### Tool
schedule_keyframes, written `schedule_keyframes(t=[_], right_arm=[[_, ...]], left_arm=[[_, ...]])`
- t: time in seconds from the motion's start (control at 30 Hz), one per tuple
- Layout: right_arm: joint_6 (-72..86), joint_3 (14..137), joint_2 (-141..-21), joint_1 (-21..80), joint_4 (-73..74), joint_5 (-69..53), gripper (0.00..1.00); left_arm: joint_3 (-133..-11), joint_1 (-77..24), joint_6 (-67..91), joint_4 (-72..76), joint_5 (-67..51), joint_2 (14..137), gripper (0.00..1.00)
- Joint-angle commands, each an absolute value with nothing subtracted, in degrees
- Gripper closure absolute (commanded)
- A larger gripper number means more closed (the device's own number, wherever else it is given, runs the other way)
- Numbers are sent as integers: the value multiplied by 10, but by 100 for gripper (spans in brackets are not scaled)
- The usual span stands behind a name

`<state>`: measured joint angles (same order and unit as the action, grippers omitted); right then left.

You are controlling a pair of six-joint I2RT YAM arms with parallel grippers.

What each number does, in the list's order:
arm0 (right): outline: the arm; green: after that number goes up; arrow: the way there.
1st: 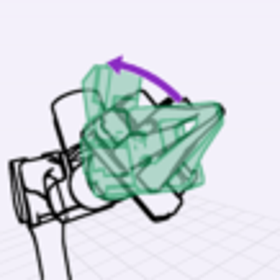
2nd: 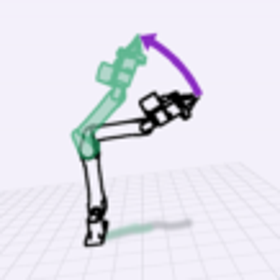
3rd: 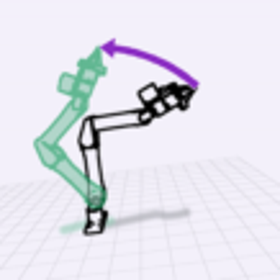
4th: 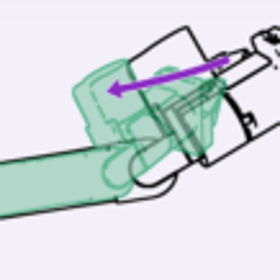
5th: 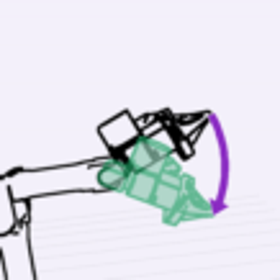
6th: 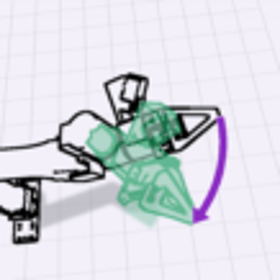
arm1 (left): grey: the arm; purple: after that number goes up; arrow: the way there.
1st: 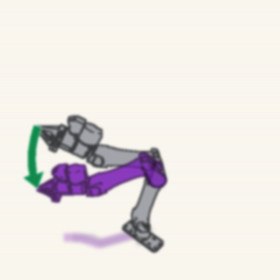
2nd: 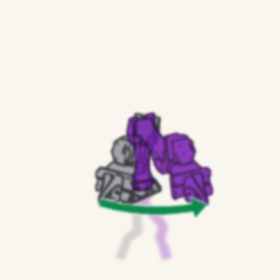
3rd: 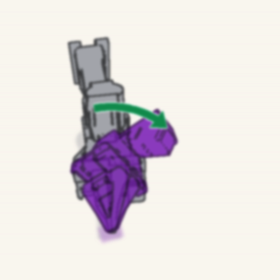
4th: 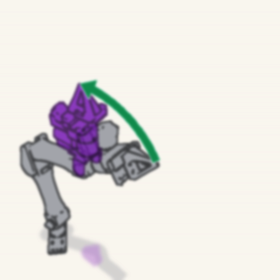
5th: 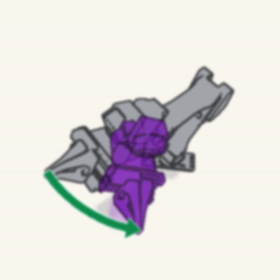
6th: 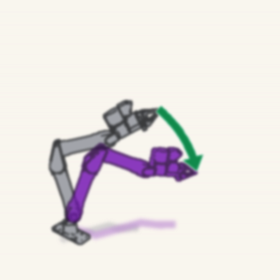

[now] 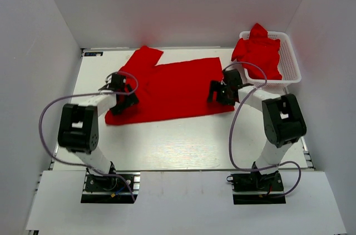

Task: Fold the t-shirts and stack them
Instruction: Fold the flattened tshirt in 1/3 of the way

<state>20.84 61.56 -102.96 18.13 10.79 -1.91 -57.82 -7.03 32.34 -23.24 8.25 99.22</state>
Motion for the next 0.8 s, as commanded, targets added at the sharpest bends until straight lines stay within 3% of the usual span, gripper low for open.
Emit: schedule_keyframes(t=[0.0, 0.13, 0.4, 0.63, 0.77], right_arm=[[242, 518, -1010, 184, 142, -51, 10], [254, 440, -927, 188, 139, -59, 10], [257, 340, -802, 212, 183, -85, 10], [210, 445, -790, 213, 229, -24, 10], [204, 544, -809, 212, 232, 36, 10]], left_arm=[[-453, -62, 428, -378, 84, 937, 0], [-357, -62, 448, -406, 51, 828, 0], [-335, -72, 480, -500, 55, 688, 0], [-478, -72, 456, -519, 121, 652, 0], [-572, -64, 406, -498, 182, 699, 0]])
